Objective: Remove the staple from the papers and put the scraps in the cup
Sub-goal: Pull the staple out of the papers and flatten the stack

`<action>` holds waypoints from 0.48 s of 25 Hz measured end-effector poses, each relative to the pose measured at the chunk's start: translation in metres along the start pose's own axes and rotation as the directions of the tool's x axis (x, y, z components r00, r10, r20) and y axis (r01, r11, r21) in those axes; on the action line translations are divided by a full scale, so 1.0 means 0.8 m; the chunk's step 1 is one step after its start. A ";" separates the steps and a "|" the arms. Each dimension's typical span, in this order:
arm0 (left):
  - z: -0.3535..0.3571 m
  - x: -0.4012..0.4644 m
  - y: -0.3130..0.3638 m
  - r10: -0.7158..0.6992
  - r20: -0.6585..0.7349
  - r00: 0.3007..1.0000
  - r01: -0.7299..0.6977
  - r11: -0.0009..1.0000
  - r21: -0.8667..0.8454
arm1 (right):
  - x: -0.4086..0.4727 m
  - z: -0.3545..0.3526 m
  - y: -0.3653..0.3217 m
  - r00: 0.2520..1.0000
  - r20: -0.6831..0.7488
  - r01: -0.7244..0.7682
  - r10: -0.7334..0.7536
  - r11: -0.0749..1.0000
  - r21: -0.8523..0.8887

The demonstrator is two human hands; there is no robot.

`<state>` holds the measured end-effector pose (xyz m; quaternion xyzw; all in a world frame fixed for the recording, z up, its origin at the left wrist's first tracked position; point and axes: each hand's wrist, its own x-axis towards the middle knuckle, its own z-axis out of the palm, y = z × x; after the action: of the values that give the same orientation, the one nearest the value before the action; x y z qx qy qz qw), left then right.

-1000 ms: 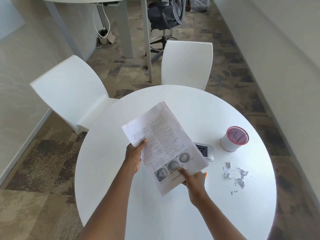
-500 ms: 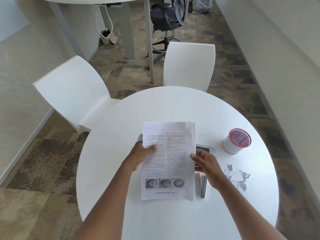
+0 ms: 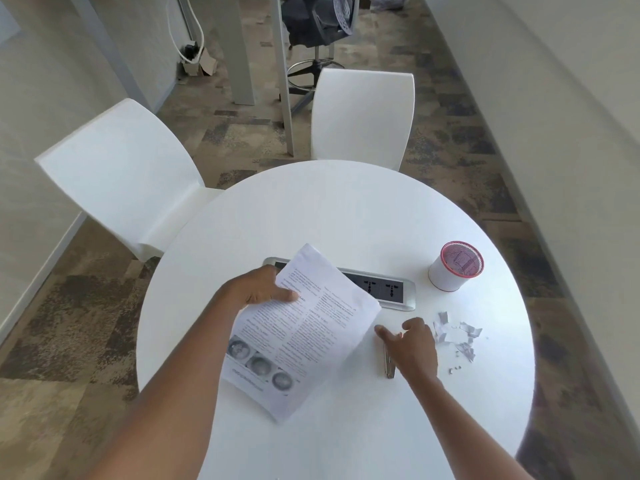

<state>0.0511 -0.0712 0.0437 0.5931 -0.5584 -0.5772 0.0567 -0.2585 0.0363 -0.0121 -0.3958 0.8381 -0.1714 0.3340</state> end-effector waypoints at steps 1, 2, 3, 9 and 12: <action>-0.003 0.001 0.002 -0.023 0.007 1.000 0.023 0.999 0.046 | -0.004 0.005 0.003 1.000 0.018 0.004 -0.003 0.999 -0.051; -0.005 0.002 0.004 -0.038 0.010 0.999 0.037 0.995 0.092 | -0.007 0.009 0.004 0.999 0.032 0.007 -0.004 0.995 -0.100; -0.007 0.003 0.004 -0.069 0.020 0.997 0.066 0.989 0.136 | -0.007 0.014 0.005 0.999 0.039 0.007 -0.001 0.989 -0.148; 0.003 0.013 0.005 -0.129 0.117 0.985 0.099 0.967 0.233 | 0.004 0.023 0.008 0.999 -0.022 0.021 -0.026 0.975 -0.221; 0.010 0.013 0.016 -0.088 0.175 0.981 0.037 0.961 0.273 | 0.019 0.021 0.011 0.997 0.041 0.072 -0.066 0.981 -0.178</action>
<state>0.0345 -0.0785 0.0437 0.5564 -0.6154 -0.5503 -0.0948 -0.2589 0.0294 -0.0355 -0.4561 0.8299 -0.0997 0.3056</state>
